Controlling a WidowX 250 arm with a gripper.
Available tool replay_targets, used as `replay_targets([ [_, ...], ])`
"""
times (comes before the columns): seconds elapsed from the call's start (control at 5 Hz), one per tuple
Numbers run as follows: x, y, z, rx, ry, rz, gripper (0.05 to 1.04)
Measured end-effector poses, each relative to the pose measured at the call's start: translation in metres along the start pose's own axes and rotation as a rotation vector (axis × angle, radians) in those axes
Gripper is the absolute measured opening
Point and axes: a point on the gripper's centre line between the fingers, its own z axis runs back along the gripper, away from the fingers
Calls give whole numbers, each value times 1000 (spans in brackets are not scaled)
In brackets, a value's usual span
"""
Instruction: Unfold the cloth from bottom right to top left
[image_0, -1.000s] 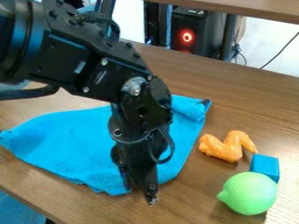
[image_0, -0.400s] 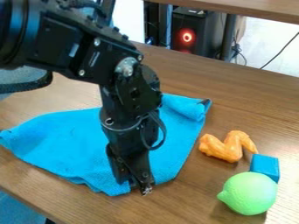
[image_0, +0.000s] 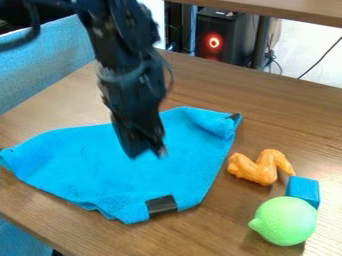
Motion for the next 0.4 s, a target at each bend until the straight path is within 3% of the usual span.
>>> replay_targets([
  [0.2, 6, 4, 5, -40, 12, -18, 214],
  [0.4, -2, -15, 1, -18, 2, -105, 456],
])
